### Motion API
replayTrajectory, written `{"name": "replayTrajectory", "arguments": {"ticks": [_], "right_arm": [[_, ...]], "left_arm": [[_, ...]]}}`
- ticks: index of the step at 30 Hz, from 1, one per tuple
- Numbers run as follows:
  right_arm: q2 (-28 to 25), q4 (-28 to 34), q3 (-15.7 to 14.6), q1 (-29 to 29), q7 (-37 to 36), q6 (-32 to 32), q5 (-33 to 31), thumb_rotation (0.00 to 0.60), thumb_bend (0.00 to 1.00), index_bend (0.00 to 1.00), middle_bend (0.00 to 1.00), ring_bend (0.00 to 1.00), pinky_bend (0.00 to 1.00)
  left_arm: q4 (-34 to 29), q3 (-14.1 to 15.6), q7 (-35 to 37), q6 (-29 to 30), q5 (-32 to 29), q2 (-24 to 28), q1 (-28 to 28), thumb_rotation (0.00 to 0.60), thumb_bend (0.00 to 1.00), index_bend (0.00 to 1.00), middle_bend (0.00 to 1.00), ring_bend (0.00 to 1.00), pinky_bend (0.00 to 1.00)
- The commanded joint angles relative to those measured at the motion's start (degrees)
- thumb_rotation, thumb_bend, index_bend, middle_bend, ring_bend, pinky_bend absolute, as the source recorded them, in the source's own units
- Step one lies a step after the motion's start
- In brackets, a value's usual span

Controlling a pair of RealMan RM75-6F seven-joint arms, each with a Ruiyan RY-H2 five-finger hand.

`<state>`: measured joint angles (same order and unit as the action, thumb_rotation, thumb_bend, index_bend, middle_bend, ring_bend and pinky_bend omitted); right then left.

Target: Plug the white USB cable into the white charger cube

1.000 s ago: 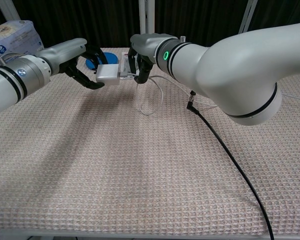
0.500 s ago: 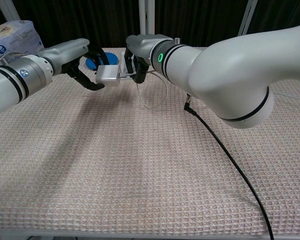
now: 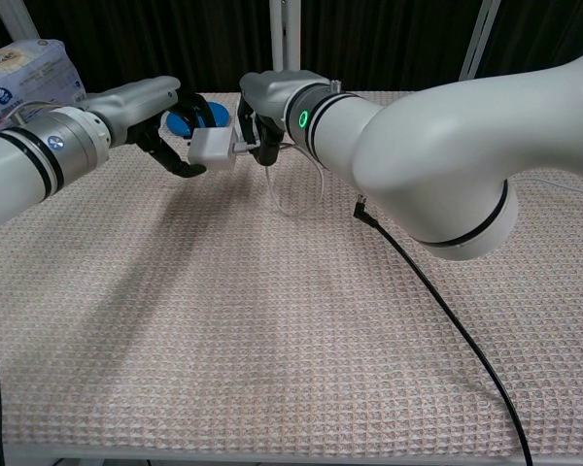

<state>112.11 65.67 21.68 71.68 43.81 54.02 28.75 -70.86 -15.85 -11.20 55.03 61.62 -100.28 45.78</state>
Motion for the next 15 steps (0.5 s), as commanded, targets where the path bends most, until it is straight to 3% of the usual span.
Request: {"name": "replayTrajectory", "arguments": {"ticks": [1, 3, 11, 15], "right_arm": [[-0.38, 0.44, 0.01, -0.34, 0.02, 0.14, 0.1, 0.6, 0.43, 0.57, 0.55, 0.3, 0.13], [-1.11, 1.36, -0.06, -0.81, 0.07, 0.1, -0.02, 0.6, 0.41, 0.53, 0.53, 0.3, 0.13], [-4.8, 6.05, -0.96, -2.95, 0.73, 0.71, -0.87, 0.6, 0.26, 0.21, 0.39, 0.26, 0.13], [-7.97, 9.98, -1.83, -4.42, 1.39, 1.59, -1.42, 0.6, 0.2, 0.12, 0.31, 0.22, 0.13]], "left_arm": [[0.04, -0.02, 0.19, 0.1, -0.1, 0.11, -0.16, 0.6, 0.47, 0.55, 0.49, 0.19, 0.1], [0.05, -0.01, 0.6, 0.04, -0.25, 0.28, -0.38, 0.6, 0.47, 0.55, 0.5, 0.19, 0.1], [0.23, 0.52, 1.46, 0.33, -0.29, 1.05, -1.43, 0.582, 0.47, 0.55, 0.49, 0.19, 0.1], [0.37, 1.02, 1.24, 0.23, -0.71, 1.27, -2.01, 0.566, 0.47, 0.55, 0.49, 0.19, 0.1]]}}
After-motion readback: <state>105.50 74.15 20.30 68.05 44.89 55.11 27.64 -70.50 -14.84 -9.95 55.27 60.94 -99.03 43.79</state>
